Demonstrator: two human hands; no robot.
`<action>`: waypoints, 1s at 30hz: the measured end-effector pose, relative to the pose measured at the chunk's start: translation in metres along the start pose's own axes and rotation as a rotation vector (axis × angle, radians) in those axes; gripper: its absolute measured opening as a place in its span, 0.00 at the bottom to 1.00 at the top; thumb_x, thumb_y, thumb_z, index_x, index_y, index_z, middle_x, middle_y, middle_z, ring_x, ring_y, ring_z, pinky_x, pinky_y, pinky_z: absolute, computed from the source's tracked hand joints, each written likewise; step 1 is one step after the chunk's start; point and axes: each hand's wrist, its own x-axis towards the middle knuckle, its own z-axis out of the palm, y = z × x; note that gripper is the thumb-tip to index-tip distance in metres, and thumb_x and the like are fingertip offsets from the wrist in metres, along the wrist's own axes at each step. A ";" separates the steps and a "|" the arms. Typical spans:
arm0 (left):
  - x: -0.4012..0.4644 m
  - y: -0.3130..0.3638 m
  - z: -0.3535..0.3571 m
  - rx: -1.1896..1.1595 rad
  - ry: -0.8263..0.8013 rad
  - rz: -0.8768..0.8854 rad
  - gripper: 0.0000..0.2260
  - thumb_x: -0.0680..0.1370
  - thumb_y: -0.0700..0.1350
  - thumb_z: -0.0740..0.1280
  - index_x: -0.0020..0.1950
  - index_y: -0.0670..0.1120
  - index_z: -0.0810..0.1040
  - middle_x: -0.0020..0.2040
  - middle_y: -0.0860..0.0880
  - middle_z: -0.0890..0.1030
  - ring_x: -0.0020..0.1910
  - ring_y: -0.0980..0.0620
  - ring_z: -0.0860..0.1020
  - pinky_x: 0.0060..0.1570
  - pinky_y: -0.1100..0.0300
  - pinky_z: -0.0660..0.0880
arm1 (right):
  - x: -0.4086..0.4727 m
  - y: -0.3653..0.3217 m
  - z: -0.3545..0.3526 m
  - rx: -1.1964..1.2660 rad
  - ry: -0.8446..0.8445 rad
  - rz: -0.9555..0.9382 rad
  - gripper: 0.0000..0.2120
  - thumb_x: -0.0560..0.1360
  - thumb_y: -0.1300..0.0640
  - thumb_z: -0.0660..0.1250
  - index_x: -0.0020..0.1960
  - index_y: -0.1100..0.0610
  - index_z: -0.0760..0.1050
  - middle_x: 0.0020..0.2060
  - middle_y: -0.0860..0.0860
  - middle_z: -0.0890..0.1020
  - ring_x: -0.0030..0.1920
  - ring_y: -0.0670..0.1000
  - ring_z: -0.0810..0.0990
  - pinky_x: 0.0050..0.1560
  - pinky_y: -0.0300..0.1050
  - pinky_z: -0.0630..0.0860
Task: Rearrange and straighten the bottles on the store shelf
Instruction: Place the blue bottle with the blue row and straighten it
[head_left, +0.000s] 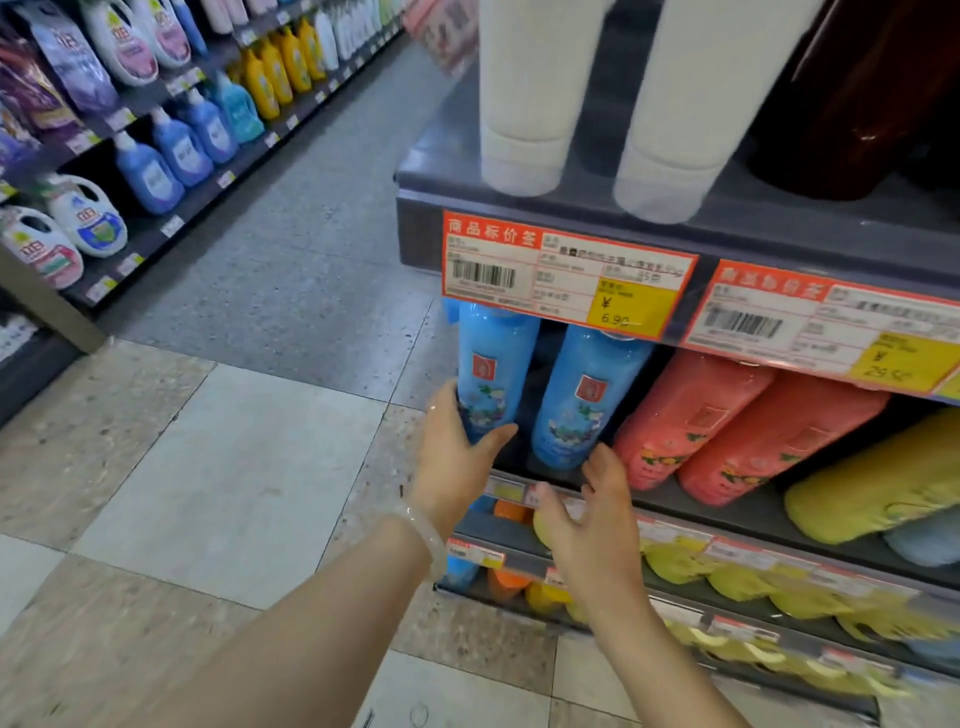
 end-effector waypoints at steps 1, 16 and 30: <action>-0.001 -0.002 0.000 -0.010 -0.006 -0.009 0.20 0.68 0.41 0.74 0.54 0.53 0.69 0.51 0.54 0.76 0.49 0.61 0.76 0.45 0.72 0.75 | -0.003 -0.002 0.003 0.007 0.021 0.013 0.31 0.71 0.57 0.68 0.70 0.56 0.60 0.68 0.52 0.70 0.68 0.49 0.69 0.70 0.51 0.66; 0.047 -0.036 -0.141 0.164 -0.319 -0.019 0.33 0.71 0.39 0.71 0.72 0.47 0.59 0.70 0.47 0.66 0.69 0.50 0.65 0.65 0.60 0.62 | -0.008 -0.095 0.120 0.205 0.539 0.118 0.21 0.71 0.65 0.68 0.58 0.54 0.64 0.56 0.57 0.74 0.54 0.53 0.76 0.59 0.55 0.75; 0.175 -0.021 -0.116 0.222 -0.544 0.070 0.30 0.72 0.45 0.71 0.71 0.48 0.60 0.69 0.46 0.64 0.68 0.48 0.67 0.66 0.54 0.66 | 0.073 -0.121 0.194 0.237 0.596 0.237 0.34 0.72 0.58 0.67 0.72 0.56 0.54 0.69 0.56 0.65 0.68 0.49 0.66 0.68 0.44 0.64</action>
